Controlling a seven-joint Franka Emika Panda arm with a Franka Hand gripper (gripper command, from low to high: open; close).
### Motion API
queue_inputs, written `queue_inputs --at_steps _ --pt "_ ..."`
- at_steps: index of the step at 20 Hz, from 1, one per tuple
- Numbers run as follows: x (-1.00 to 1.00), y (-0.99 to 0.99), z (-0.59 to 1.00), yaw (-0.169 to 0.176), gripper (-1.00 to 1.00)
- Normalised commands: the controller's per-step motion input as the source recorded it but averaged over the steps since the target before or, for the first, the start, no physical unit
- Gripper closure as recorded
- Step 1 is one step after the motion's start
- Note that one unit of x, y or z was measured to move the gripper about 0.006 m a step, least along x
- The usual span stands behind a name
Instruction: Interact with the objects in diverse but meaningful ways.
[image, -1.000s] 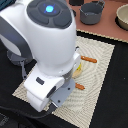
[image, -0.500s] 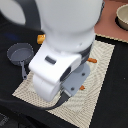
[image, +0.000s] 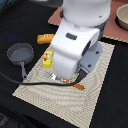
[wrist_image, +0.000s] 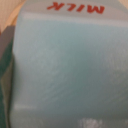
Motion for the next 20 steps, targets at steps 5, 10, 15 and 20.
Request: queue_inputs --at_steps 5,10,15,20 --pt "-0.44 0.73 0.0 0.061 1.0" --pt "-0.53 0.69 0.0 0.066 1.0" --pt "-0.57 0.67 -0.04 0.058 1.0" --pt "-0.61 0.64 -0.16 0.052 1.0"
